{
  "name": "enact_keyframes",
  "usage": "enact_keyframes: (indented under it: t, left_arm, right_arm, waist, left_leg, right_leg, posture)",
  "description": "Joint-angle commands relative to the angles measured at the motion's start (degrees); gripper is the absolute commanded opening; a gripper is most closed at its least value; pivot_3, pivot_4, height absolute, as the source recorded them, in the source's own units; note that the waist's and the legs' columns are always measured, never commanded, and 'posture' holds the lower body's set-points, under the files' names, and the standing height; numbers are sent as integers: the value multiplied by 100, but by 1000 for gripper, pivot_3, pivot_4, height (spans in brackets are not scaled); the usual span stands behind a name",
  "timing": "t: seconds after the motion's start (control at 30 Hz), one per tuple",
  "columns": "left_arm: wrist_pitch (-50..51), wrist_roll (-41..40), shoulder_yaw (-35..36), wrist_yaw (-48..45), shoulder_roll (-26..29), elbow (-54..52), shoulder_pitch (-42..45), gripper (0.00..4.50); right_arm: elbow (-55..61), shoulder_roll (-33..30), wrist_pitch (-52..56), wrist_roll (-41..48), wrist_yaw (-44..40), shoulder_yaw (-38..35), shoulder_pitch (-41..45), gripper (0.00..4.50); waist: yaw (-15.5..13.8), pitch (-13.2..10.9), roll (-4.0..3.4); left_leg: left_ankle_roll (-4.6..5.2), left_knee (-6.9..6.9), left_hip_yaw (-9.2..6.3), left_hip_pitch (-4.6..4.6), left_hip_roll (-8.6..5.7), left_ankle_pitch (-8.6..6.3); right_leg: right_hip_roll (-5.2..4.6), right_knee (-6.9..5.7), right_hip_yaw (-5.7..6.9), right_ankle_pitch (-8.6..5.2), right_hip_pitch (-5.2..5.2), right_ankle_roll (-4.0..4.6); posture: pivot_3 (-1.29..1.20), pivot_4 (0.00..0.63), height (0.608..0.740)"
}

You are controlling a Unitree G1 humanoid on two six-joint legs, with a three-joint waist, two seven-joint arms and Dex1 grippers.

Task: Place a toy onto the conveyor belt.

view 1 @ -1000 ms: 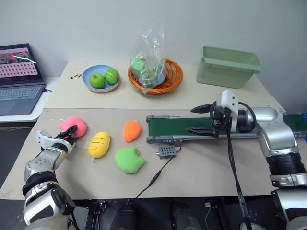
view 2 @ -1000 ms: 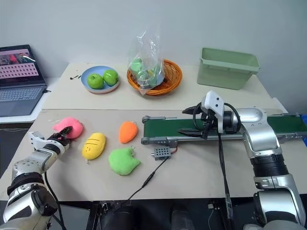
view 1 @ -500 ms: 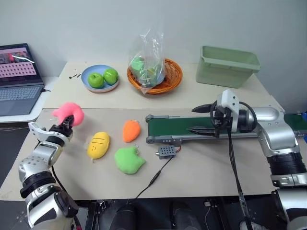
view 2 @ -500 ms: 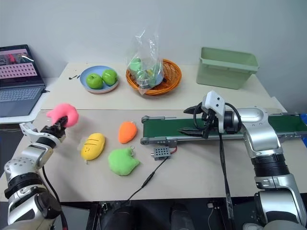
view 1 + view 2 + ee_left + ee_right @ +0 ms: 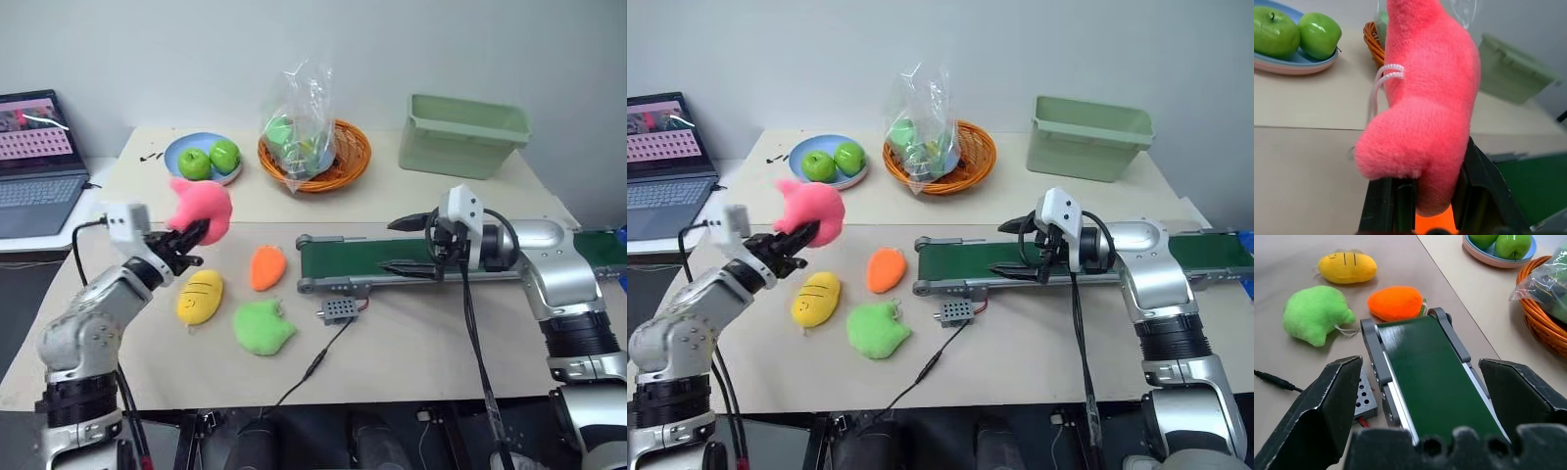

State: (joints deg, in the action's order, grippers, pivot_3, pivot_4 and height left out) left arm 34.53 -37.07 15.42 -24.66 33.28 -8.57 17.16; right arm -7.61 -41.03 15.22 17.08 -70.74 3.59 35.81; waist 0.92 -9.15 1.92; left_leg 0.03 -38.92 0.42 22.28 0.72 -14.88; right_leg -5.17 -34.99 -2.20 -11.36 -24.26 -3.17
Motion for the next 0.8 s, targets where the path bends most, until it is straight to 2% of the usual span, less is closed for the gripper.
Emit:
enact_keyframes:
  t: [0.03,0.17,0.27,0.4,0.5,0.57,0.7,0.8]
  left_arm:
    - [-1436,1338,-638,-430,371,-240,116,877]
    - [-3283,3284,-1587,-429,828,88,494,877]
    - [-4614,4401,-2068,-290,1068,429,788,877]
    - [-6162,6267,-2644,510,1349,1063,1209,877]
    - [-6684,7401,-2834,1281,1449,1326,1502,877]
    - [-6859,7757,-2890,1637,1375,1498,1666,877]
    - [-7086,9057,-3280,2766,1202,1877,2198,877]
    - [-7146,9605,-3548,3477,1052,2291,2488,877]
  right_arm:
    - [74,-32,-45,105,30,-191,151,4500]
    - [51,-19,-56,86,70,-193,175,4500]
    - [25,-24,-79,74,100,-208,192,4500]
    - [-17,-35,-110,54,125,-204,211,4500]
    - [2,-62,-103,56,169,-245,225,4500]
    - [17,-75,-110,46,214,-272,215,4500]
    - [126,-142,-80,57,295,-342,104,4500]
    - [245,-185,-32,81,355,-397,26,4500]
  waist:
    - [-4,0,0]
    - [-33,0,0]
    - [-42,-1,-1]
    - [-48,-1,-1]
    - [-28,-1,-1]
    - [-28,-1,-1]
    - [-52,-1,-1]
    - [-80,-1,-1]
  left_leg:
    - [0,0,1,0,0,0]
    - [0,-1,2,2,0,0]
    - [1,1,2,3,-1,0]
    - [3,1,6,4,-1,-1]
    - [5,1,8,5,0,-2]
    - [5,0,9,5,0,-2]
    - [6,-1,9,6,0,-2]
    - [8,-1,9,8,-1,-3]
  right_leg:
    - [0,1,0,0,0,0]
    - [-2,3,1,0,1,0]
    - [-3,5,1,0,1,0]
    - [-6,7,1,0,1,0]
    - [-5,4,0,0,-2,0]
    - [-5,0,0,0,-2,-1]
    - [-6,-2,1,0,-1,-2]
    - [-6,-6,2,2,0,-4]
  posture:
    - [0,150,740]
    - [0,150,740]
    - [0,150,740]
    - [0,150,740]
    - [0,150,740]
    - [0,150,740]
    - [0,150,740]
    - [0,150,740]
